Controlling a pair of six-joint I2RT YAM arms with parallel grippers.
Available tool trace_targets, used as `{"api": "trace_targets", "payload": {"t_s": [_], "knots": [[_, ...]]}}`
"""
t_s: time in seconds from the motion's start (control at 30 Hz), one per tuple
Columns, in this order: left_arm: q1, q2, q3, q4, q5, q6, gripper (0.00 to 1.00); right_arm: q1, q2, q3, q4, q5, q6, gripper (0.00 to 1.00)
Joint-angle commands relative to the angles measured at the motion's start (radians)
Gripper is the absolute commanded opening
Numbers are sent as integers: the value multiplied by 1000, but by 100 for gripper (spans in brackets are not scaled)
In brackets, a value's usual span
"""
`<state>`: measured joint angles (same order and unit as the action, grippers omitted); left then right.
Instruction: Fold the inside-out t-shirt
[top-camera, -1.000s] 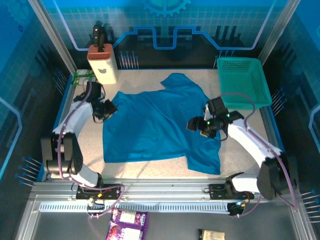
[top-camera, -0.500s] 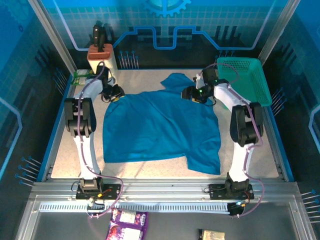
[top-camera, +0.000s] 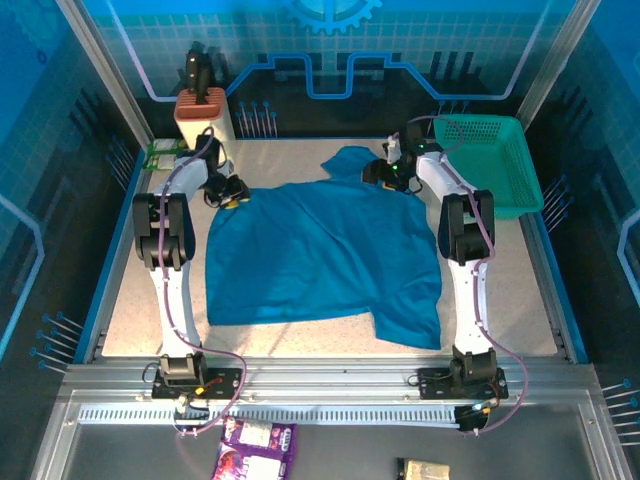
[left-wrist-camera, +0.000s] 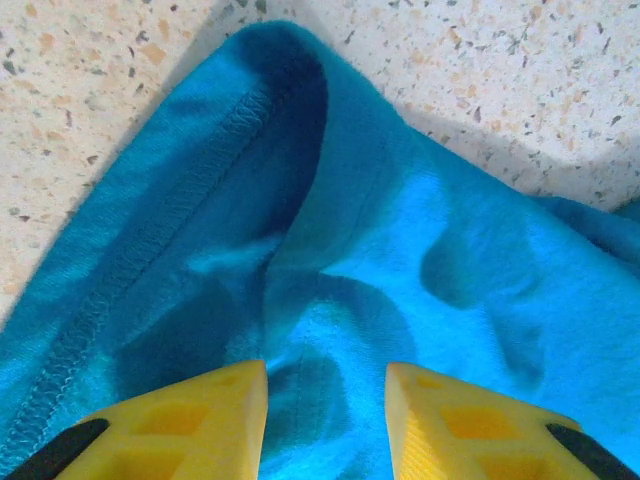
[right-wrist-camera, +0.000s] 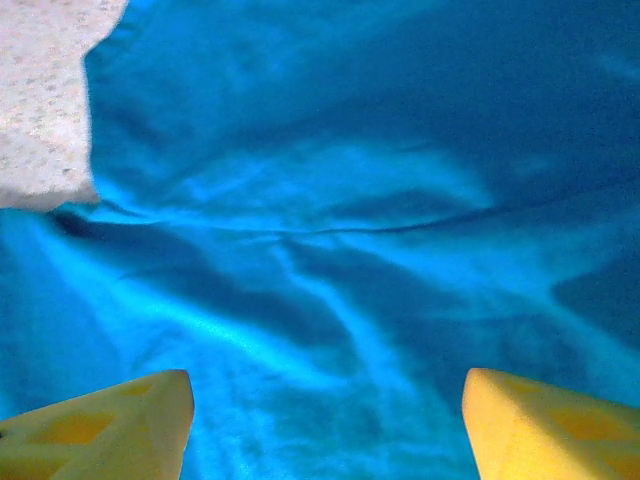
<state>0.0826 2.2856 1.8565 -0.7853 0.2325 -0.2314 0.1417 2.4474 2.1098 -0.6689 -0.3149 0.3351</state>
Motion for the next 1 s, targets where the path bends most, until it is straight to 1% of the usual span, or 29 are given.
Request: {"api": "trace_targets", "payload": {"t_s": [0.0, 0.17, 0.27, 0.3, 0.43, 0.6, 0.7, 0.8, 0.97], "knots": [[6, 46, 27, -31, -22, 23, 37, -23, 56, 59, -67, 23, -10, 73], [5, 65, 76, -37, -27, 10, 32, -30, 100, 102, -104, 61, 10, 72], [6, 89, 117, -46, -21, -5, 22, -36, 104, 95, -95, 52, 24, 72], [5, 94, 126, -47, -24, -9, 16, -36, 104, 92, -94, 52, 25, 72], [5, 46, 101, 8, -46, -31, 0, -40, 104, 92, -97, 63, 28, 72], [9, -49, 81, 29, -123, -38, 0, -58, 95, 95, -118, 124, 53, 71], [25, -78, 102, -6, -167, -35, 0, -76, 84, 87, -120, 162, 74, 71], [46, -68, 132, -58, -212, -37, 0, -92, 80, 88, -120, 196, 88, 71], [78, 13, 192, -136, -273, -41, 0, -115, 86, 100, -114, 205, 99, 71]]}}
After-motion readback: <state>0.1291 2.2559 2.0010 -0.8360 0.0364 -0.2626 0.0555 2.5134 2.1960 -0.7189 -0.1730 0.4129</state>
